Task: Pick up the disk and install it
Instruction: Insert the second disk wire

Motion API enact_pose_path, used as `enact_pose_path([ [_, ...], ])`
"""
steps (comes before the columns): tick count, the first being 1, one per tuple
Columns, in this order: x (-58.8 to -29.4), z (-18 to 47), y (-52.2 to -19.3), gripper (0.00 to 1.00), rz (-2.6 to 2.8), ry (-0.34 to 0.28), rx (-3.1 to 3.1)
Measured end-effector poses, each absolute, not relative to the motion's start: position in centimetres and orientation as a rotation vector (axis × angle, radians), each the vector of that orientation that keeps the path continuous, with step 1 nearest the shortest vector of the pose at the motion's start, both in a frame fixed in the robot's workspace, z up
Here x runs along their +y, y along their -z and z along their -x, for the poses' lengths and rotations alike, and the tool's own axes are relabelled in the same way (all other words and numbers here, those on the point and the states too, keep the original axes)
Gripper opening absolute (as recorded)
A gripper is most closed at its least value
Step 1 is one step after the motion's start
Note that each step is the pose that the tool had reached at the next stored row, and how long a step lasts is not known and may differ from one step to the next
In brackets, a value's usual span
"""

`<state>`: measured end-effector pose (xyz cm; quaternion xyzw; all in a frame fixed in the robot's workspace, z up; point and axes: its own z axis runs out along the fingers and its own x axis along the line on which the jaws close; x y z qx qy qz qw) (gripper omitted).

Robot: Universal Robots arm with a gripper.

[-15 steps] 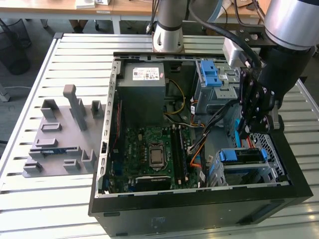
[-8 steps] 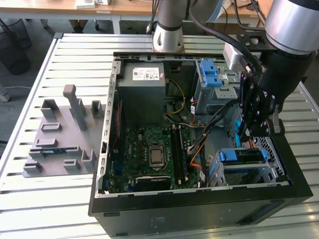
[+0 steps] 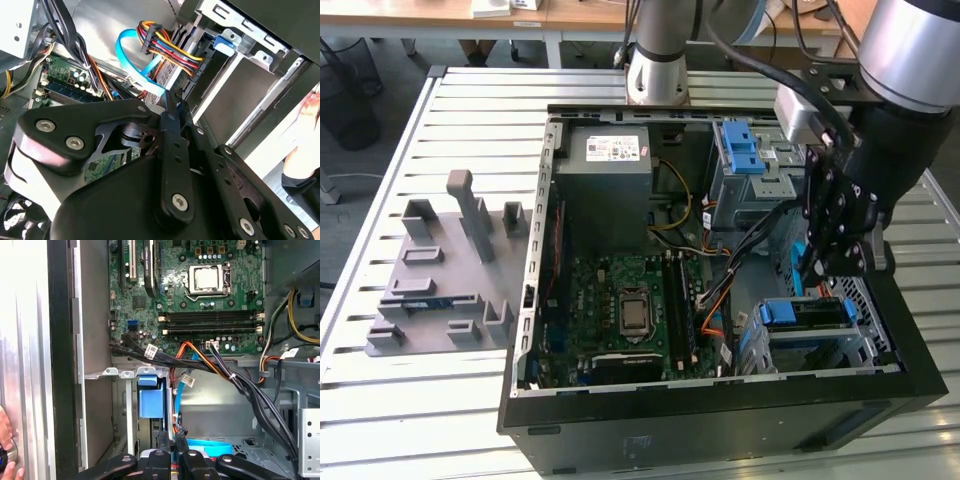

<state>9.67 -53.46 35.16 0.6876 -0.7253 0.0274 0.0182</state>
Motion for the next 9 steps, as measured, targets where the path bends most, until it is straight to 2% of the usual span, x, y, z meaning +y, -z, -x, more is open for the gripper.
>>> enact_pose_path([
  [9,-54.1,-9.88,-34.56,0.16,-2.133,-0.076,-2.249],
])
